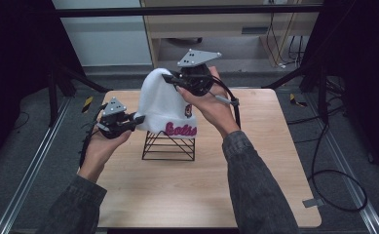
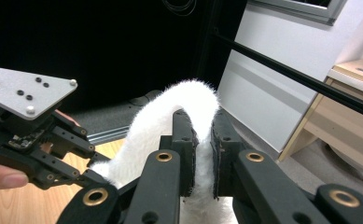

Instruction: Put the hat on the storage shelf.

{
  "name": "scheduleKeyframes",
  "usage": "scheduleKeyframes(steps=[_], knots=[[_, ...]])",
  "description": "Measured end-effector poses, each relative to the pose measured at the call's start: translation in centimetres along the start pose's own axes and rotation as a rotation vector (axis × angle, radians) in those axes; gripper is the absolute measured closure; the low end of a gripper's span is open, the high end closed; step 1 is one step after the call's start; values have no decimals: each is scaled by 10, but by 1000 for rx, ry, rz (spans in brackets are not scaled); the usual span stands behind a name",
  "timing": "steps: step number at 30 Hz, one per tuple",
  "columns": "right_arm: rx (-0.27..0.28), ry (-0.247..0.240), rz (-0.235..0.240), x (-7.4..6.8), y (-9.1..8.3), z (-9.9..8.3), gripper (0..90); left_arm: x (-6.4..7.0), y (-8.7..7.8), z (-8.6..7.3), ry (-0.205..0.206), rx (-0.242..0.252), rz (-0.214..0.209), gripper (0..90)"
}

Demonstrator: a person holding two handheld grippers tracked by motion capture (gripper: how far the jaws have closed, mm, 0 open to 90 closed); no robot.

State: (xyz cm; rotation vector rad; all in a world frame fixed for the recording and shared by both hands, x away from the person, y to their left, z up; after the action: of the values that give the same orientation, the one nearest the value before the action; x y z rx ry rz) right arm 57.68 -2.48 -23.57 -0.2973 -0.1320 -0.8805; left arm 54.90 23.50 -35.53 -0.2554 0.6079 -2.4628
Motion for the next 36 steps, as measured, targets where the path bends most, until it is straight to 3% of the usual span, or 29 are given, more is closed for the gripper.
scheduleKeyframes(steps=[16, 36], knots=[[-75, -20, 30, -15, -9, -17, 828, -1, 0, -24, -9, -25, -16, 744], [-110, -24, 50, -24, -16, -26, 826, 2, 0, -34, -7, -34, -33, 744]])
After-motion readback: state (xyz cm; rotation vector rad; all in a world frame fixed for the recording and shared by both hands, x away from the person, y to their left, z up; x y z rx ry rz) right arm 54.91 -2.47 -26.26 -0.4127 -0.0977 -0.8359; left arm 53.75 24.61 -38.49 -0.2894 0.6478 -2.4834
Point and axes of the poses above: each handheld gripper's, and its own axes: y roughly forward along the jaws, z roughly out of its top, x roughly to its right, the point moved 1 cm from there along y, roughly forward along the jaws, and after that the axes turned 15 degrees about -z, right-handed, at the moved point
